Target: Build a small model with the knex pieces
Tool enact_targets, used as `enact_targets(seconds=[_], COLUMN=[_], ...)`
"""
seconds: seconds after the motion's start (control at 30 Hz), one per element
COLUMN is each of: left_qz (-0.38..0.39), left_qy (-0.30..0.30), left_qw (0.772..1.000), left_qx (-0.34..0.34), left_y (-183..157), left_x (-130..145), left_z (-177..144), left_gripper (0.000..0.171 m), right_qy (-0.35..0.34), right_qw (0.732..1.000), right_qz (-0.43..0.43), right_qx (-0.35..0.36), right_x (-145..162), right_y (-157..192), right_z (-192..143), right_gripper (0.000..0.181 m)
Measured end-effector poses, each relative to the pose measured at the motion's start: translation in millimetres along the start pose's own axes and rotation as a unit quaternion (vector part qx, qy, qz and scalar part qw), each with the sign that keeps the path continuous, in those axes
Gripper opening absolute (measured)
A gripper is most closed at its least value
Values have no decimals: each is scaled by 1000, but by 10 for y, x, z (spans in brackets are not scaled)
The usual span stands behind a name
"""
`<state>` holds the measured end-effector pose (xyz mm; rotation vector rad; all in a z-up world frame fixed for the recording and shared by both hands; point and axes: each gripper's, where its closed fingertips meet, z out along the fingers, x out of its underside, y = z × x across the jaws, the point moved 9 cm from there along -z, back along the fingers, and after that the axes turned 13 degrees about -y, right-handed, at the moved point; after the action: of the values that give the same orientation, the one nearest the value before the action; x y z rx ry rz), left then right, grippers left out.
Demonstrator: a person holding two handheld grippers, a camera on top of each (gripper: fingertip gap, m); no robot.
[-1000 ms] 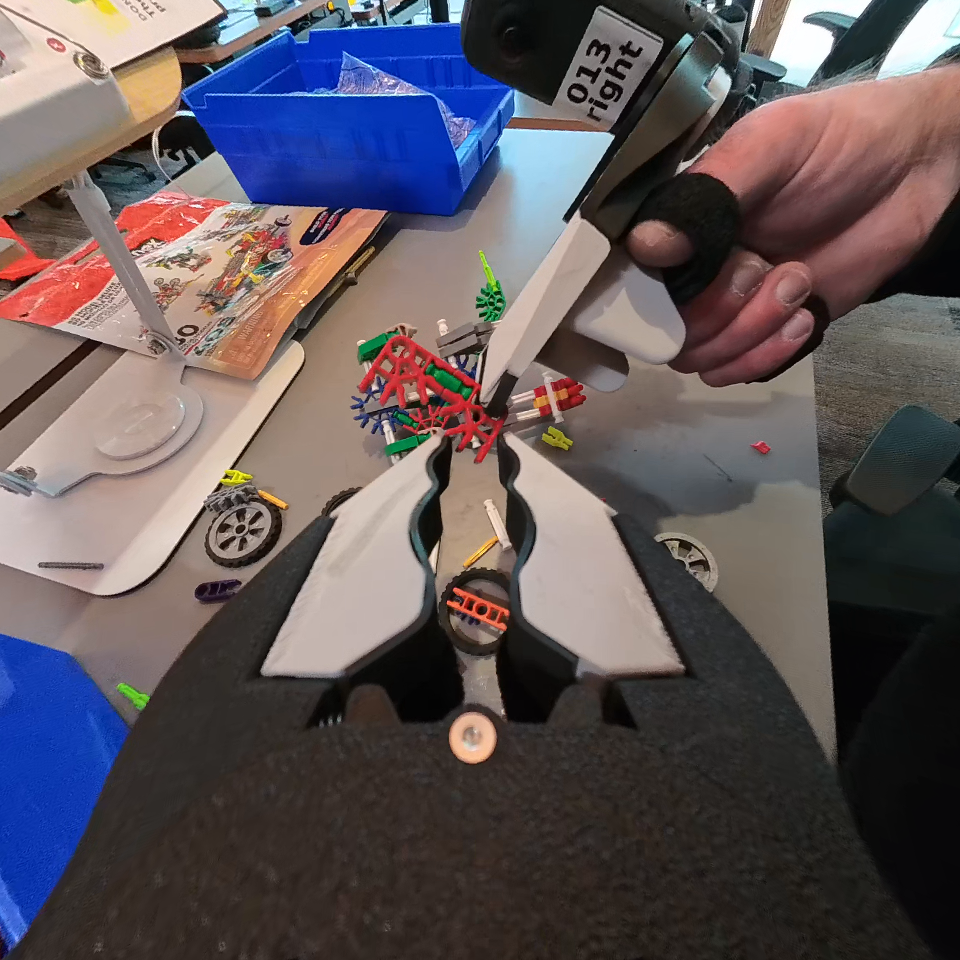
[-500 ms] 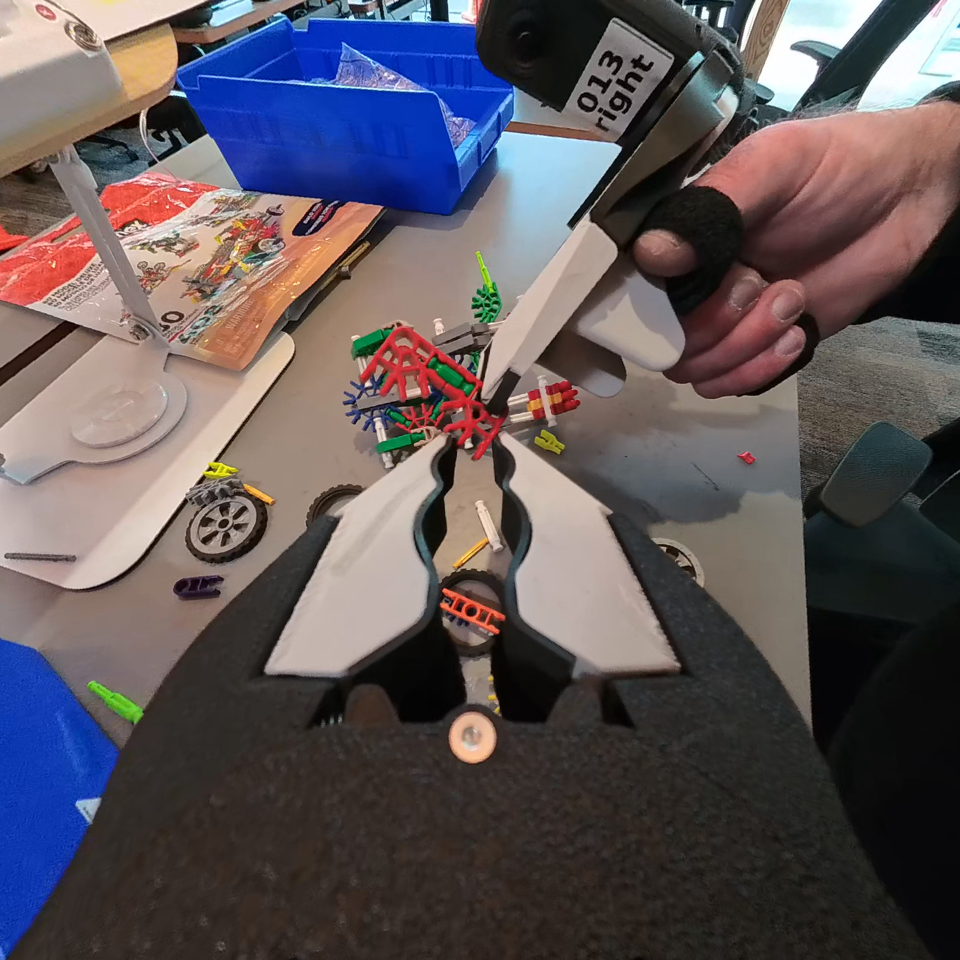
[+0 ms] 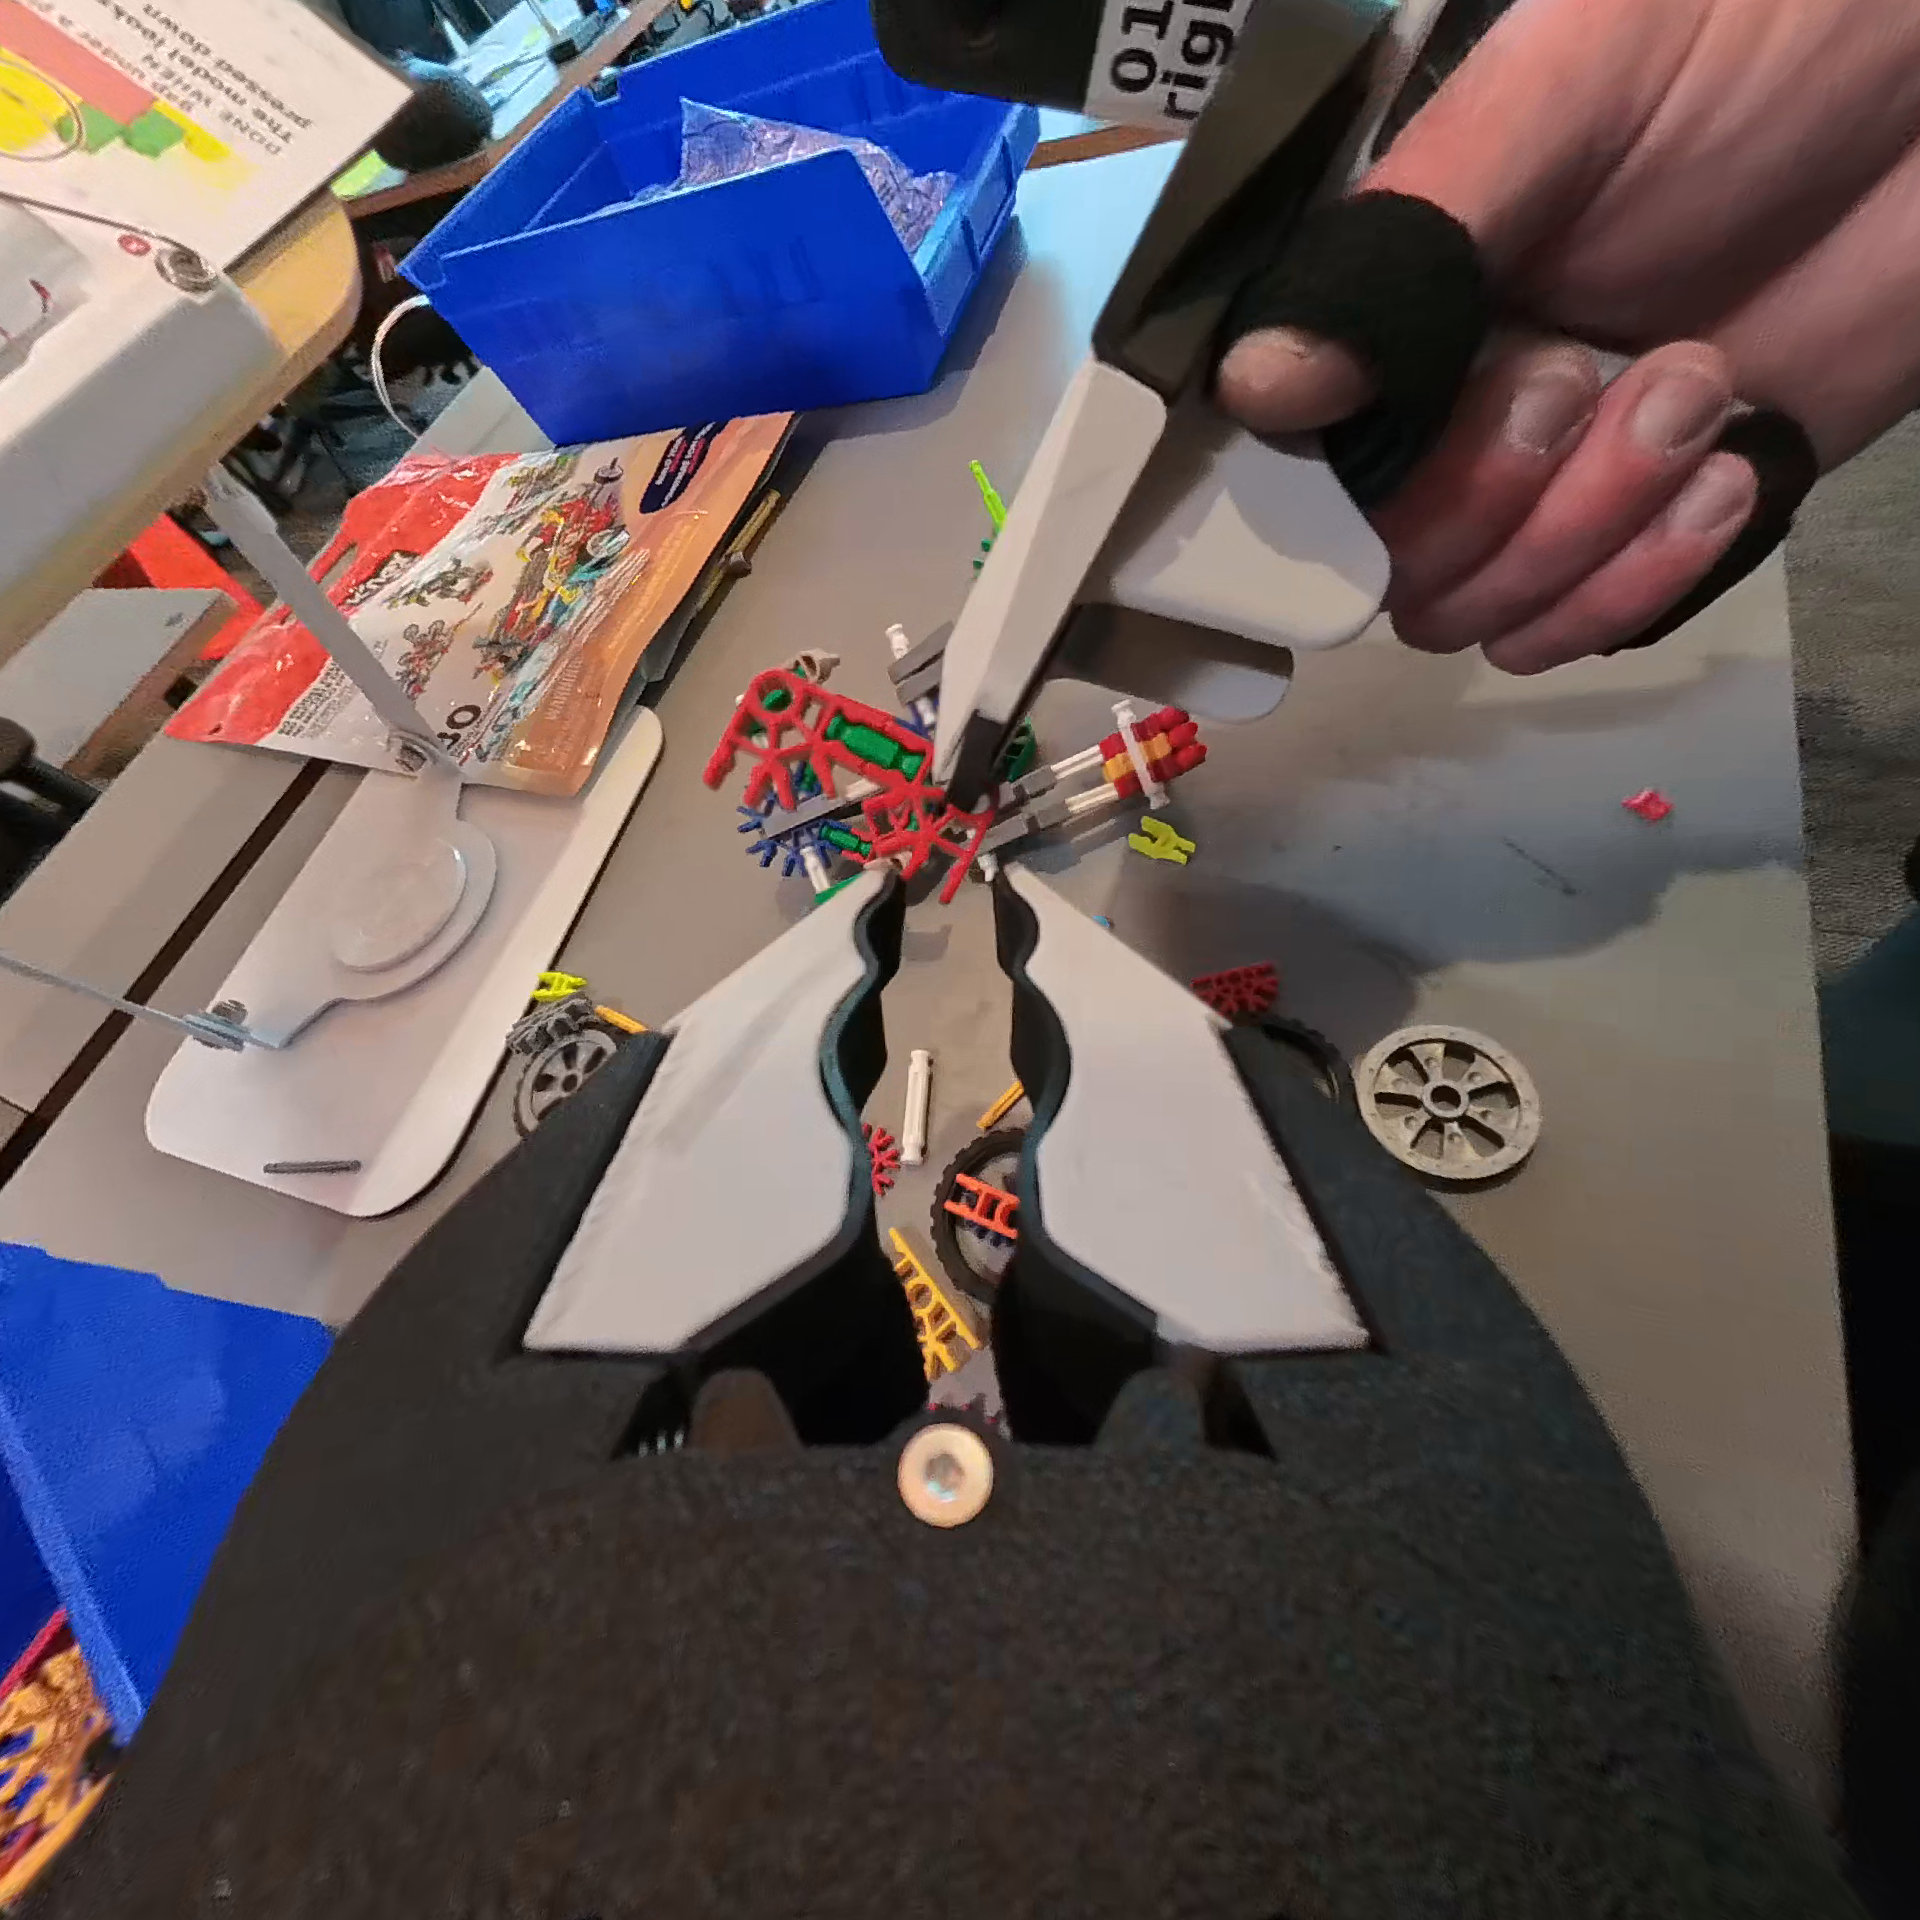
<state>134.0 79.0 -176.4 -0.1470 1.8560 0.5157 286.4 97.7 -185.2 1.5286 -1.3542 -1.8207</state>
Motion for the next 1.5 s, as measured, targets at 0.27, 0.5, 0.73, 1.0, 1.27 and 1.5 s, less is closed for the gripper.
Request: enact_targets(seconds=[0.27, 0.5, 0.73, 1.0, 1.27, 1.5], left_qz=[23, 6, -40, -56, -67, -52], left_qy=[4, 0, -23, -31, -22, -14], left_qw=[1000, 1000, 999, 998, 997, 999], left_qx=[-6, -7, -10, -6, 14, 4], left_y=[-3, 15, 79, 90, 54, 50], left_x=[1, 2, -17, -37, -29, -25], left_z=[-8, -21, -53, -62, -47, -50], left_gripper=[8, 8, 8, 8, 8, 9], right_qy=[-2, -10, -33, -45, -32, -37], right_qw=[1000, 1000, 999, 999, 999, 999], right_qz=[10, 14, 14, 11, -17, -17], right_qx=[-4, -8, -21, -24, -8, -1], right_x=[11, 6, -30, -27, 1, 14], right_y=[4, 4, 36, 57, 93, 84], right_z=[5, 25, 28, -13, 1, 31], right_gripper=[6, 6, 7, 8, 10, 6])
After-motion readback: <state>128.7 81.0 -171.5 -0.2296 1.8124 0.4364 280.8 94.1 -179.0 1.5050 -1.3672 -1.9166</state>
